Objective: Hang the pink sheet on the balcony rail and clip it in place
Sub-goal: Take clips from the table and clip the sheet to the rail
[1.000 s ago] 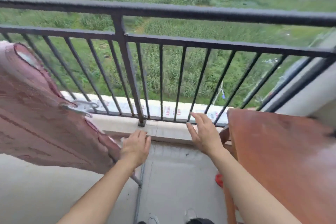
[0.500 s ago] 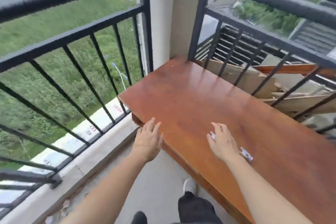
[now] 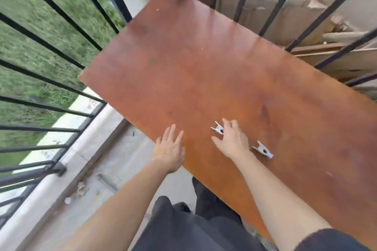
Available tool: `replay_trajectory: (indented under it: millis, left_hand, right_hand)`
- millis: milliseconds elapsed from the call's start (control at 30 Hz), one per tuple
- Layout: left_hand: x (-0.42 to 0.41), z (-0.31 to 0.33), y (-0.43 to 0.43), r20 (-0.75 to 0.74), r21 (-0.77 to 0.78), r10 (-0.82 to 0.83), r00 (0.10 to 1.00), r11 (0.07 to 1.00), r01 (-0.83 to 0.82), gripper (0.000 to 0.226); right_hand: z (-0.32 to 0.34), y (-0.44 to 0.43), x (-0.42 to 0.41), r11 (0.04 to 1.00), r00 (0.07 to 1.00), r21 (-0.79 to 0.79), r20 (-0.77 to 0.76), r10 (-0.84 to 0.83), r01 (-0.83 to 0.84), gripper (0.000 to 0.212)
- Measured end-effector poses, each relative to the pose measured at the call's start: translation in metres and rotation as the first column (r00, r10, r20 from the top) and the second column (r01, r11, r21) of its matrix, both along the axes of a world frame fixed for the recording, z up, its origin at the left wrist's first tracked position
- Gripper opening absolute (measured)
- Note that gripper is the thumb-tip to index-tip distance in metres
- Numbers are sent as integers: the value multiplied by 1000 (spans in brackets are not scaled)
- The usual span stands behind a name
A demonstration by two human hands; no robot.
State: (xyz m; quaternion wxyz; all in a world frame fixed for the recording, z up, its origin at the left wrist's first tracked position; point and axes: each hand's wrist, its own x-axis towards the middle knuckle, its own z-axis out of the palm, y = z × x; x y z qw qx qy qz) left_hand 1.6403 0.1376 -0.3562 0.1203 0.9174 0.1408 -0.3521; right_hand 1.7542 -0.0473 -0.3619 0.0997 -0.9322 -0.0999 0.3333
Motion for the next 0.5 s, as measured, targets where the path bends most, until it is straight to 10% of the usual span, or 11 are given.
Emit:
replay_trajectory:
  millis: [200,500]
  left_hand:
    - [-1,-12,-9,-163,-113,103,981,986,-122,57]
    - [-48,50,39,34,-76,367,930,929,-363,54]
  right_hand:
    - [-13,10,13,996,995,1,20,94,-94,39]
    - [45,79,-3,976,997,216,76,10,-26,44]
